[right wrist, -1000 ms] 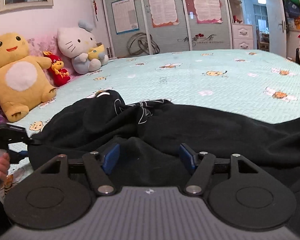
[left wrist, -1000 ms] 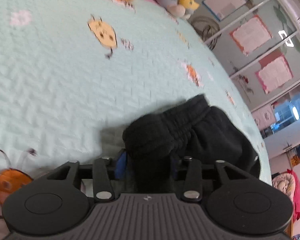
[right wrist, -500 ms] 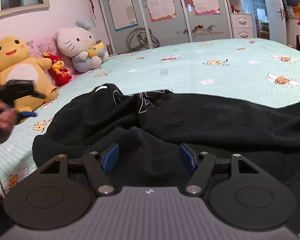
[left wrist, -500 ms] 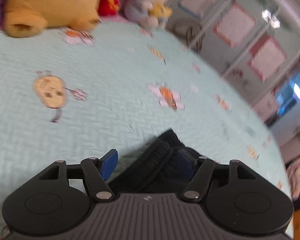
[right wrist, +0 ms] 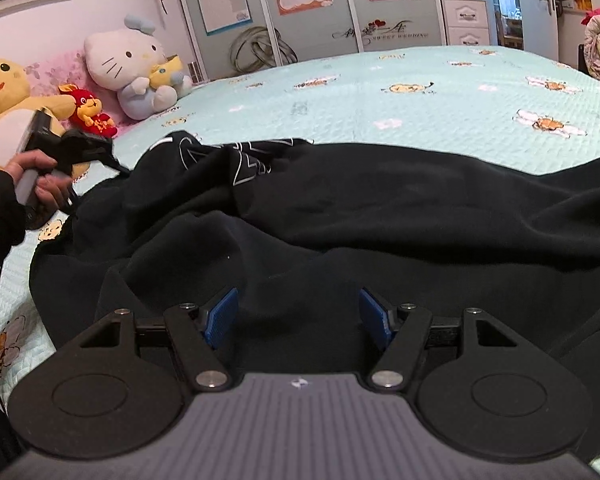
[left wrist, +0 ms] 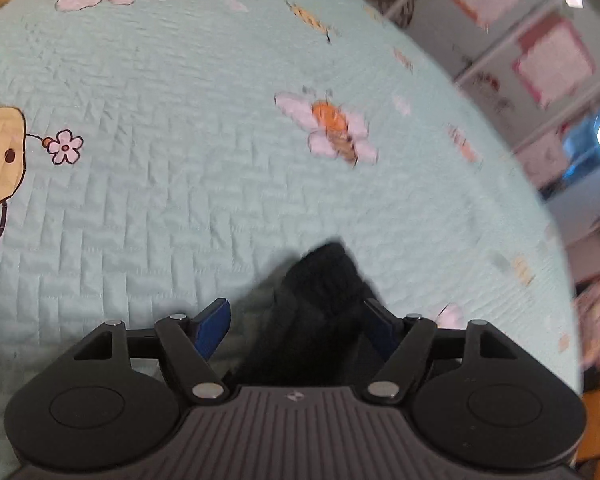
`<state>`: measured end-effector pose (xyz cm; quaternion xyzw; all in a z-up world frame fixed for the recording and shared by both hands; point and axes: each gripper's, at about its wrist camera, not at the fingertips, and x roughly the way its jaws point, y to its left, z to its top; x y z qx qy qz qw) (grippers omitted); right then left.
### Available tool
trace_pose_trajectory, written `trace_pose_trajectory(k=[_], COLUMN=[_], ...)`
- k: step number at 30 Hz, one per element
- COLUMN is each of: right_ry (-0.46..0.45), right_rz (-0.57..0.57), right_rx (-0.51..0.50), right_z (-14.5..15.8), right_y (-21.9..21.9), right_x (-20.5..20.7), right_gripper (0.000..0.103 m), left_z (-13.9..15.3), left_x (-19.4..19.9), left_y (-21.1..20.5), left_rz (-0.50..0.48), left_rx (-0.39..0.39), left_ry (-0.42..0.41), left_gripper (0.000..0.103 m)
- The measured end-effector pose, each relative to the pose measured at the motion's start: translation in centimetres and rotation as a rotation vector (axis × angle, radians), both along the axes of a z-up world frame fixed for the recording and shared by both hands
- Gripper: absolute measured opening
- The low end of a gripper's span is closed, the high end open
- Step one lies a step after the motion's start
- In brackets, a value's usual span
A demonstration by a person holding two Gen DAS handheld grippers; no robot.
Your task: Fold clothes
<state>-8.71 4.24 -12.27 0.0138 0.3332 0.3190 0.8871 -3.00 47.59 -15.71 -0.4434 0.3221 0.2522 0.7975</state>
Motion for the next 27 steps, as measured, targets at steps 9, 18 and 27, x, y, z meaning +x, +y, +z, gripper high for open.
trace_pose_trajectory(k=[9, 18, 27], right_ry=[0.01, 0.011, 0.03], right_rz=[0.036, 0.04, 0.034], right_rx=[-0.023, -0.044, -0.064], right_z=[-0.5, -0.8, -1.6], right_y=[1.2, 1.2, 1.3], right_x=[-0.5, -0.5, 0.0], right_gripper=[0.067, 0.068, 0.068], left_z=[1.3, 1.6, -0.1], left_x=[1.6, 3.9, 7.6], left_y=[-0.3, 1.0, -0.3], left_rz=[-0.111, -0.111, -0.172], left_rx=[-0.063, -0.021, -0.01], left_ry=[-0.074, 0.025, 0.036], left_gripper=[0.069, 0.07, 0.031])
